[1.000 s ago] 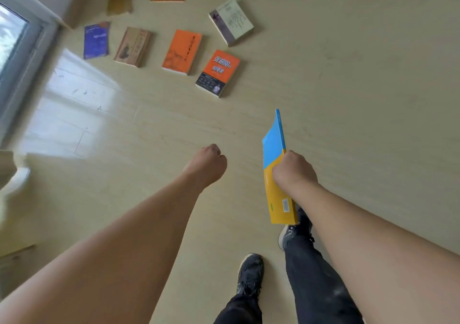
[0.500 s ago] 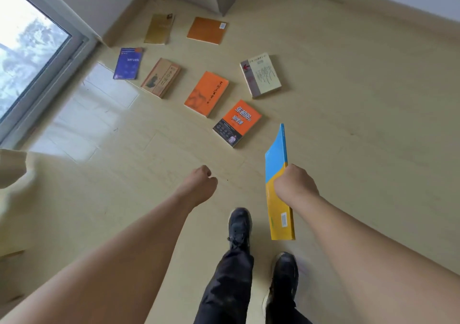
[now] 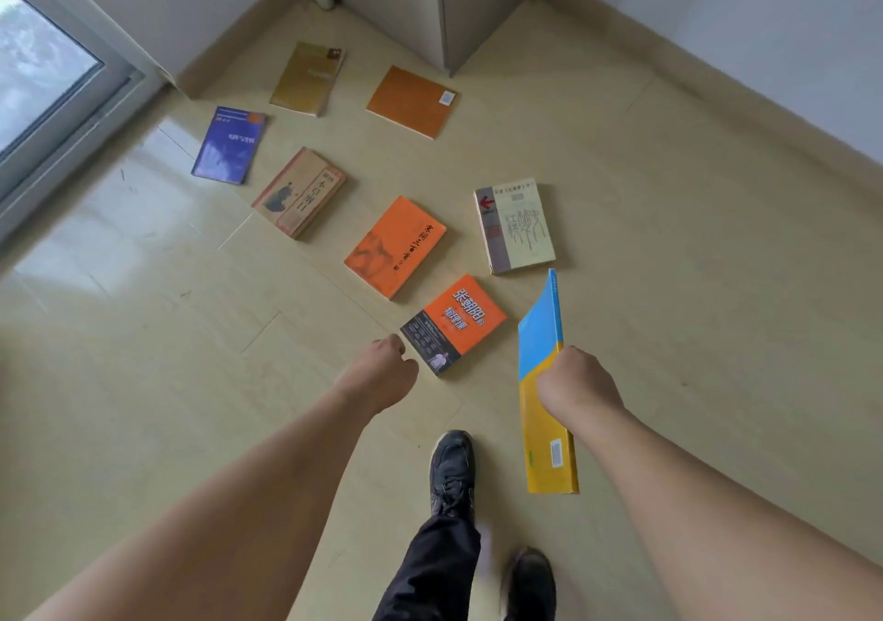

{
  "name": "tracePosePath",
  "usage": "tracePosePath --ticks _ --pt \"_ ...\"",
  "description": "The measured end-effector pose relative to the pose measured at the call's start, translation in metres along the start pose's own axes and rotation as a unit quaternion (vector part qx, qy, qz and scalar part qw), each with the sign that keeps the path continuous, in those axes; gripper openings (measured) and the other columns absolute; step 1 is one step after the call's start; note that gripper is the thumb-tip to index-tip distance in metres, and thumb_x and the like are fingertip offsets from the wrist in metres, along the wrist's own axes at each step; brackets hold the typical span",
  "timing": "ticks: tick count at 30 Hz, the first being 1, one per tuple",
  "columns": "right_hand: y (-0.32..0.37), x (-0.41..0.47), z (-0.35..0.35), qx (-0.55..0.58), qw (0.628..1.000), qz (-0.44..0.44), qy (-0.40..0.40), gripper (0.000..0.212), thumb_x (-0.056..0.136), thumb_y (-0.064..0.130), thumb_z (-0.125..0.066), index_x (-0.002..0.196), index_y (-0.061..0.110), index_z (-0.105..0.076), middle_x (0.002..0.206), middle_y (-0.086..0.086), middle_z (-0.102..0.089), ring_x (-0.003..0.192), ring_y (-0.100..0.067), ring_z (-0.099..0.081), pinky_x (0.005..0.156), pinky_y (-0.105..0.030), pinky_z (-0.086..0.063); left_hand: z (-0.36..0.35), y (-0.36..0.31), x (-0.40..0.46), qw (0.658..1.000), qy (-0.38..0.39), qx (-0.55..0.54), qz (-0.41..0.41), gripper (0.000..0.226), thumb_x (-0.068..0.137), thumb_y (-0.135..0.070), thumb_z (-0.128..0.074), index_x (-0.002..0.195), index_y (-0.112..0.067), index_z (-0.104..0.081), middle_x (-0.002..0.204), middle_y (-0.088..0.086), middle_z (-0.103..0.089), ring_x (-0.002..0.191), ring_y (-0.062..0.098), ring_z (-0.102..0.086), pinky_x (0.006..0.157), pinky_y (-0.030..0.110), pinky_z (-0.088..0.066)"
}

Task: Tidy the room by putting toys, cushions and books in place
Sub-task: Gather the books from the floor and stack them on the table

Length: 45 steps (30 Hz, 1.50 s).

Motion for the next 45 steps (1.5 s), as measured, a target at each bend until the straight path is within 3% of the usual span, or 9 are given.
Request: tracePosePath --ticks 5,11,19,27,31,34,38,41,45 --pt "0.030 0.045 0.031 0.003 1.000 0.012 0.012 0.025 0.093 0.014 -0.046 0.115 0.007 -0.055 0.114 -0.010 -0.062 0.102 -0.029 -0.061 0.073 -0.030 -0.045 0.031 -0.035 0.040 1.000 -0.005 0.002 0.006 0.038 0.098 -0.021 -0.043 0.135 -0.011 -0.049 0.139 0.009 -0.052 0.125 0.026 -0.050 0.085 0.027 -0.040" --pt "0.059 0.081 0.065 -0.027 0.999 0.044 0.016 0.022 0.094 0.013 -0.046 0.113 0.007 -0.054 0.109 -0.009 -0.061 0.088 -0.026 -0.055 0.072 -0.030 -0.045 0.056 -0.075 0.062 1.000 -0.009 -0.013 0.004 0.025 0.098 -0.013 -0.041 0.119 -0.008 -0.055 0.131 0.012 -0.058 0.094 0.020 -0.048 0.076 0.027 -0.040" --pt "0.062 0.109 0.098 -0.042 0.997 0.060 0.035 0.021 0.093 0.015 -0.047 0.112 0.008 -0.055 0.111 -0.010 -0.062 0.098 -0.029 -0.060 0.073 -0.031 -0.046 0.059 -0.103 0.073 0.998 0.006 -0.047 0.046 0.033 0.097 -0.017 -0.044 0.128 -0.008 -0.053 0.128 0.010 -0.058 0.108 0.025 -0.056 0.083 0.033 -0.049" --pt "0.036 0.190 0.132 -0.031 0.999 0.033 0.003 0.024 0.092 0.011 -0.044 0.113 0.006 -0.055 0.115 -0.013 -0.062 0.104 -0.033 -0.060 0.079 -0.034 -0.047 0.046 -0.162 0.151 0.994 0.006 -0.091 0.065 0.031 0.095 -0.024 -0.050 0.122 -0.008 -0.055 0.102 0.004 -0.054 0.090 0.023 -0.056 0.086 0.038 -0.053" --pt "0.025 0.268 0.110 -0.031 0.999 0.031 -0.008 0.026 0.093 0.012 -0.044 0.117 0.007 -0.054 0.118 -0.012 -0.061 0.106 -0.034 -0.059 0.078 -0.033 -0.045 0.006 -0.193 0.241 0.988 0.029 -0.138 0.066 0.016 0.093 -0.025 -0.052 0.102 -0.012 -0.052 0.092 0.005 -0.055 0.077 0.022 -0.050 0.061 0.029 -0.040" --pt "0.026 0.329 0.088 -0.029 0.998 0.047 -0.032 0.022 0.096 0.014 -0.043 0.113 0.007 -0.054 0.113 -0.011 -0.062 0.090 -0.030 -0.056 0.071 -0.030 -0.041 -0.030 -0.204 0.311 0.980 0.038 -0.171 0.094 0.014 0.091 -0.023 -0.055 0.087 -0.010 -0.050 0.077 0.003 -0.049 0.065 0.019 -0.045 0.056 0.026 -0.033" --pt "0.025 0.419 0.050 -0.048 0.994 0.071 -0.067 0.018 0.097 0.014 -0.042 0.110 0.007 -0.052 0.110 -0.012 -0.063 0.091 -0.033 -0.058 0.070 -0.030 -0.036 -0.085 -0.209 0.406 0.956 0.016 -0.253 0.147 0.018 0.092 -0.025 -0.060 0.089 -0.014 -0.045 0.076 0.000 -0.048 0.062 0.013 -0.045 0.050 0.026 -0.032" --pt "0.013 0.457 0.028 -0.062 0.992 0.069 -0.082 0.017 0.097 0.013 -0.042 0.110 0.008 -0.052 0.109 -0.012 -0.063 0.100 -0.036 -0.061 0.070 -0.030 -0.035 -0.124 -0.206 0.450 0.925 -0.014 -0.327 0.191 0.062 0.076 -0.049 -0.071 0.118 -0.012 -0.046 0.103 0.004 -0.060 0.087 0.020 -0.063 0.075 0.032 -0.054" --pt "-0.002 0.482 0.000 -0.074 0.991 0.063 -0.091 0.016 0.097 0.013 -0.042 0.108 0.007 -0.052 0.105 -0.014 -0.065 0.097 -0.037 -0.063 0.067 -0.031 -0.035 -0.165 -0.199 0.481 0.929 -0.055 -0.294 0.217 0.088 0.054 -0.057 -0.075 0.124 -0.015 -0.041 0.117 0.003 -0.052 0.106 0.023 -0.058 0.090 0.044 -0.055"
Point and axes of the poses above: each hand's wrist, its own x-axis towards the middle knuckle, its own z-axis out of the back of the hand, y = z × x, the point moved 3 cm from there along x, towards the middle knuckle
